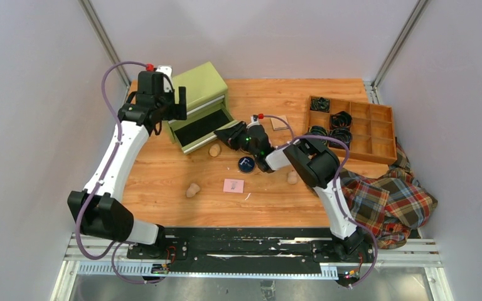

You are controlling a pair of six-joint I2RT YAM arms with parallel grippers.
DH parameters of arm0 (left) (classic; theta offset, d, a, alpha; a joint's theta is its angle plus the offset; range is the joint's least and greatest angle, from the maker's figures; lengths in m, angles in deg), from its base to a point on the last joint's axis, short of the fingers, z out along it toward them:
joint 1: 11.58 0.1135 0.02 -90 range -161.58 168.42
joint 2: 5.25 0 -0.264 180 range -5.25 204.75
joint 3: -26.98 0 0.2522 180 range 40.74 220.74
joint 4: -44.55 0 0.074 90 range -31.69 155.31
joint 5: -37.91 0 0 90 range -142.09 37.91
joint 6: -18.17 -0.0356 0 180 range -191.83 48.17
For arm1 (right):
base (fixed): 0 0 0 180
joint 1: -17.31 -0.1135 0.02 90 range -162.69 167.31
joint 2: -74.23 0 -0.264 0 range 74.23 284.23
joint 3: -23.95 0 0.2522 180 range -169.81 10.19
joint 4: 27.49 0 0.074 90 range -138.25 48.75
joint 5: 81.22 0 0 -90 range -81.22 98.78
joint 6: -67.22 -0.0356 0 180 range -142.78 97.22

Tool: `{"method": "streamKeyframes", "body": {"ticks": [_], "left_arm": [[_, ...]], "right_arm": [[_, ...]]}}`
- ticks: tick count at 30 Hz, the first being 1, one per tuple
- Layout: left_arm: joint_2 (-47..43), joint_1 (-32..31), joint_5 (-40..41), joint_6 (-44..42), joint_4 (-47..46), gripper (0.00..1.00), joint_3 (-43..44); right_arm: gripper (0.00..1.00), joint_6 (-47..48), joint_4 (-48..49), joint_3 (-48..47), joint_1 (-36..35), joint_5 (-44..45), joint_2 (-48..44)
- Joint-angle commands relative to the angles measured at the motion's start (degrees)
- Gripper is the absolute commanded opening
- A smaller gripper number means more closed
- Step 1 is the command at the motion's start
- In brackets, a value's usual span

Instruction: Organize the makeup

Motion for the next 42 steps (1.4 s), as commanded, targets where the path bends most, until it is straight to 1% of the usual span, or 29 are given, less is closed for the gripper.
{"method": "streamKeyframes", "body": {"ticks": [1,3,5,6,7,8,9,11,16,19,21,22,23,24,26,28,29,32,34,37,38,42], "left_arm": [[-3.90,0.07,1.26,0.68,1.00,0.90,-1.22],[-4.98,0.07,1.03,1.17,1.50,0.90,-1.53],[-6.14,0.07,0.96,1.62,1.58,0.90,-2.06],[-6.70,0.07,0.87,1.75,1.59,0.90,-2.28],[-7.23,0.07,0.86,1.96,1.78,0.90,-2.38],[-7.68,0.07,0.86,2.14,2.01,0.90,-2.41],[-8.13,0.07,0.94,2.39,2.28,0.90,-2.51],[-9.24,0.03,0.58,2.77,2.68,0.90,-2.83],[-12.16,-0.26,0.95,3.26,4.15,0.91,-3.69],[-14.44,-0.49,1.24,3.76,4.31,0.91,-5.54],[-15.97,-1.42,1.60,4.24,4.58,0.91,-7.24],[-17.04,-2.40,3.46,4.99,4.91,0.90,-8.42],[-18.52,-4.21,7.07,6.29,5.50,0.89,-9.91],[-20.50,-6.94,10.74,7.18,5.66,0.89,-11.71],[-23.87,-13.32,16.90,9.62,6.24,0.89,-15.82],[-25.22,-18.95,20.24,13.82,8.79,0.89,-19.55],[-25.41,-21.47,20.83,16.33,9.66,0.89,-22.25],[-25.17,-27.53,19.54,24.81,10.27,0.89,-28.50],[-23.51,-31.21,19.69,29.57,9.68,0.88,-31.90],[-20.09,-35.37,21.93,34.11,6.50,0.81,-36.48],[-19.22,-36.47,22.87,34.77,4.03,0.79,-38.62],[-15.60,-36.58,27.04,37.56,-2.35,0.73,-44.37]], "right_arm": [[0.03,4.46,2.27,4.38,-0.65,0.04,-4.26],[0.03,5.23,2.24,6.14,-0.87,1.04,-5.37],[0.07,5.72,2.05,7.14,-0.82,1.11,-6.13],[0.15,5.85,2.06,7.54,-0.90,0.99,-6.50],[0.29,6.01,2.05,7.94,-0.94,0.88,-6.94],[0.37,6.23,2.00,8.43,-0.99,0.73,-7.61],[0.42,6.49,1.90,8.82,-1.03,0.58,-8.25],[0.48,7.10,1.49,9.67,-1.19,-0.28,-9.57],[0.72,11.70,-1.50,13.87,-1.02,-2.64,-14.97],[0.79,15.08,-4.76,17.14,-0.87,-2.25,-20.25],[0.83,18.33,-8.37,17.99,-0.31,-3.38,-24.33],[0.85,20.92,-11.12,18.33,0.11,-3.98,-26.66],[0.86,24.20,-15.38,18.42,0.43,-4.36,-29.15],[0.87,27.77,-20.79,18.20,0.62,-4.44,-31.68],[0.88,35.69,-34.65,17.08,0.99,-4.61,-36.28],[0.88,41.13,-45.19,17.94,1.74,-5.49,-40.95],[0.88,43.45,-47.72,19.47,2.08,-4.84,-43.53],[0.89,46.70,-53.18,25.30,3.33,-0.86,-52.84],[0.91,48.53,-56.66,28.22,4.01,3.31,-58.94],[0.92,49.99,-59.97,31.73,4.82,9.27,-66.40],[0.92,50.07,-60.41,32.59,5.22,9.74,-68.76],[0.92,50.08,-61.41,34.96,5.86,10.53,-72.58]]}}
